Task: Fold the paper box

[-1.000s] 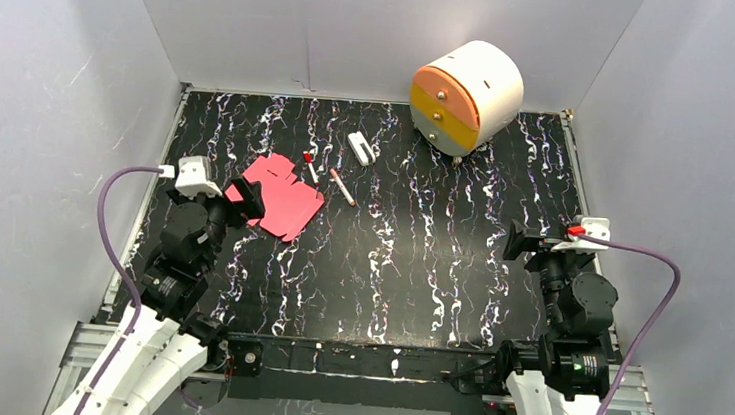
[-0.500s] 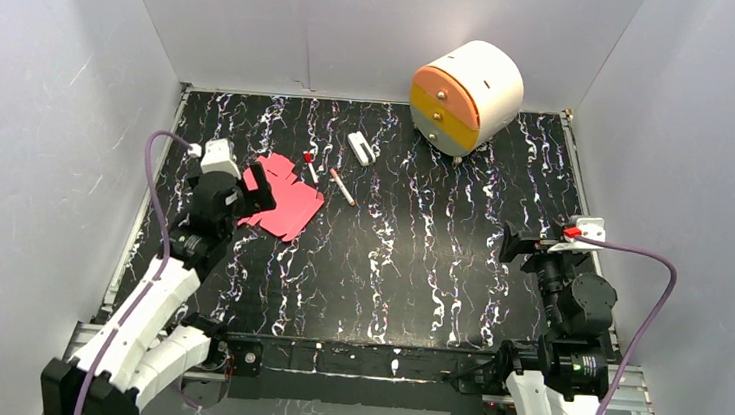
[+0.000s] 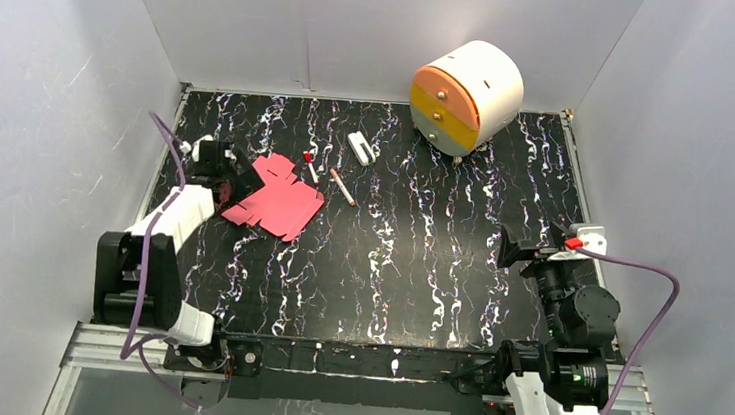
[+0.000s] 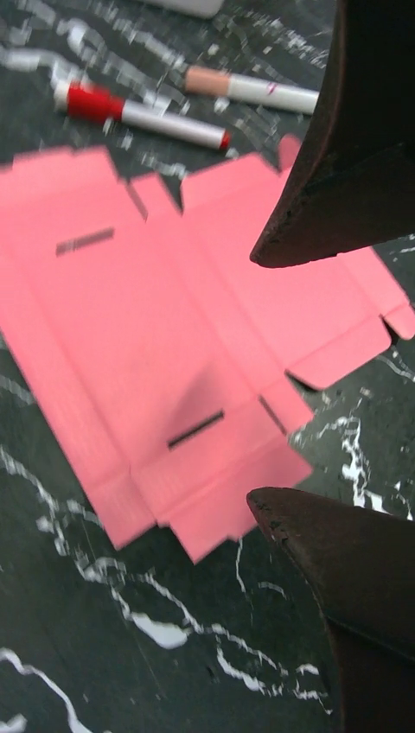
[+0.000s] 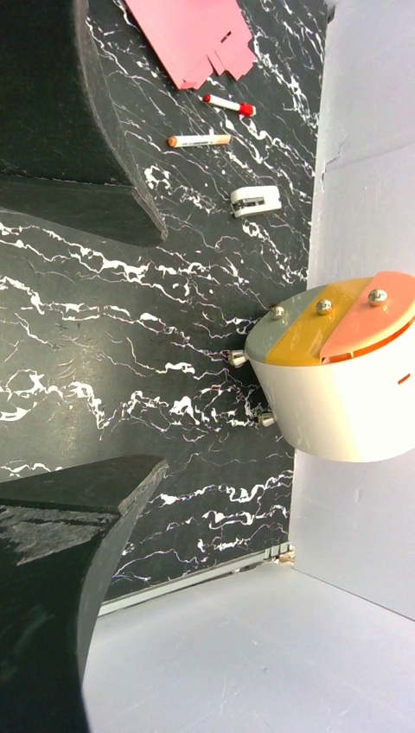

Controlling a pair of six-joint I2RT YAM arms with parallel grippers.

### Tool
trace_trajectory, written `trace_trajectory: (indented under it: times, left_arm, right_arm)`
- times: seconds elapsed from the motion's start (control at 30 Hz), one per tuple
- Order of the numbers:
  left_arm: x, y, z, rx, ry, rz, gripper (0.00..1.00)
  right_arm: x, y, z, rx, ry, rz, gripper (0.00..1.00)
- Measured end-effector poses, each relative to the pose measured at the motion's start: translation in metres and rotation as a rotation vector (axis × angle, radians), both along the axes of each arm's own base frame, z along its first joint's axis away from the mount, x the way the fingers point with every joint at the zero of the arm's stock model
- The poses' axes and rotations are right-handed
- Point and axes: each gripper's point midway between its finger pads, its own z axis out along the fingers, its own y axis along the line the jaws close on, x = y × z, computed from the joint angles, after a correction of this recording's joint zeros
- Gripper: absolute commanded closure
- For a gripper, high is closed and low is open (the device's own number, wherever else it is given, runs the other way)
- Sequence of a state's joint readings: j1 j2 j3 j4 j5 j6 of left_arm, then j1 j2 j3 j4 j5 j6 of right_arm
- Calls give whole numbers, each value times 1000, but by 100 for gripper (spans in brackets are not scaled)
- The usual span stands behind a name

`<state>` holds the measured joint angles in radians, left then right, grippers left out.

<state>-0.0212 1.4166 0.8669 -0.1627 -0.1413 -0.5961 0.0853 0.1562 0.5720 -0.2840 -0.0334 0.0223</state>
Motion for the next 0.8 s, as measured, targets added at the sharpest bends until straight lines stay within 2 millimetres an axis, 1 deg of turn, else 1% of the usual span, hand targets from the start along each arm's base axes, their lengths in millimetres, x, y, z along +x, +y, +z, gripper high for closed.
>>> trace_trajectory:
  times: [0.03,0.1,0.17,0.23,0.33,0.53,0.63,0.8]
  left_arm:
    - [-2,8,-9,-15,32,31,6]
    - [-7,20,-21,-41,74,81,7]
    - [-8,30,-24,-55,84,120,9]
    - [-8,34,-26,-68,86,138,14]
    - [-8,32,-33,-91,106,132,21]
    - [-2,25,-50,-128,158,101,30]
    - [-3,22,-57,-136,181,89,31]
    - [-1,20,-58,-142,197,57,28]
  right_arm:
    - [-1,0,1,1,-6,0,1]
    - [-2,0,2,1,-13,0,1]
    - [-3,0,4,1,-18,1,2]
    - [-3,0,4,2,-21,1,1]
    - [-4,0,3,2,-25,1,1]
    - [-4,0,1,2,-24,1,2]
    - [-4,0,1,2,-23,1,1]
    - [-4,0,1,2,-23,1,1]
